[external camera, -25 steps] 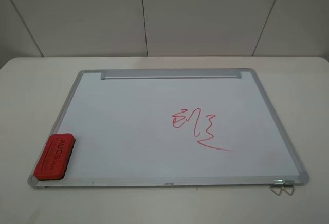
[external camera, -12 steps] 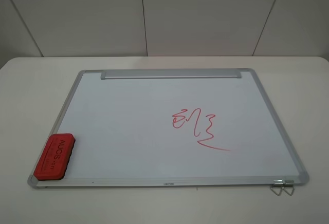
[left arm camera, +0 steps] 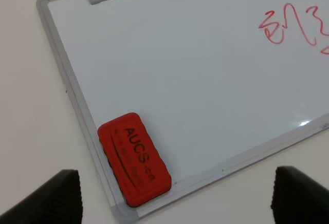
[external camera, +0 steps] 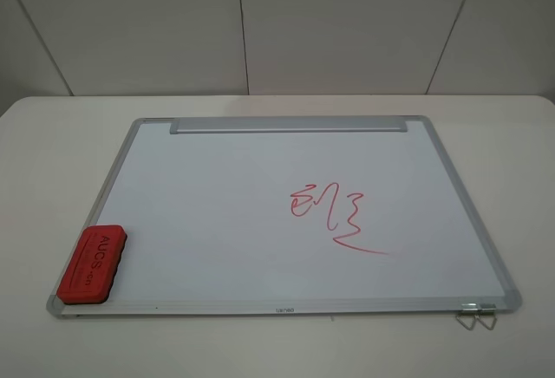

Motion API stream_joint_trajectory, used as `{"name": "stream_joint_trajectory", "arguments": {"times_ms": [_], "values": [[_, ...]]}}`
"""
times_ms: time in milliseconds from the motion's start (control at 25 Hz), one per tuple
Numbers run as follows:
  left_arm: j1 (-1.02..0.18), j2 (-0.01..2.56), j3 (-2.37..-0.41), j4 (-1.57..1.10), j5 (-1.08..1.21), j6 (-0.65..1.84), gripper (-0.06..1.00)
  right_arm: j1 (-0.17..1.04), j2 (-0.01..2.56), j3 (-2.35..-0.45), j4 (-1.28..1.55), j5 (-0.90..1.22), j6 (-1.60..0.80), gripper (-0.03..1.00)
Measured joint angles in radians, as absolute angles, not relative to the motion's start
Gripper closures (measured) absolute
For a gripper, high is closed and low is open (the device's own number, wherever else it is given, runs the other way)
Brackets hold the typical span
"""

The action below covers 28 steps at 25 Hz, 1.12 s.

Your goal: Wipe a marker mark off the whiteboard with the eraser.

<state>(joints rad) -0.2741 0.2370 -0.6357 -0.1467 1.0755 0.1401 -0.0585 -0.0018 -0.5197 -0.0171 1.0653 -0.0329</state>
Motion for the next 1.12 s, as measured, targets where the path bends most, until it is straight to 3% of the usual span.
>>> {"name": "stream_joint_trajectory", "arguments": {"times_ms": [280, 640, 960, 1120], "values": [[-0.274, 0.095, -0.52, -0.147, 1.085, 0.146, 0.21, -0.058, -0.002, -0.52, -0.017, 1.065, -0.033, 0.26], [-0.268, 0.039, -0.509, -0.149, 1.065, 0.146, 0.21, -0.058, -0.002, -0.52, -0.017, 1.065, -0.033, 0.26], [-0.091, -0.007, -0.509, -0.15, 1.065, 0.146, 0.21, -0.058, -0.002, -0.52, -0.017, 1.065, -0.033, 0.26], [-0.065, -0.007, -0.509, -0.15, 1.065, 0.146, 0.21, -0.058, -0.002, -0.52, -0.017, 1.065, -0.033, 0.26]]}}
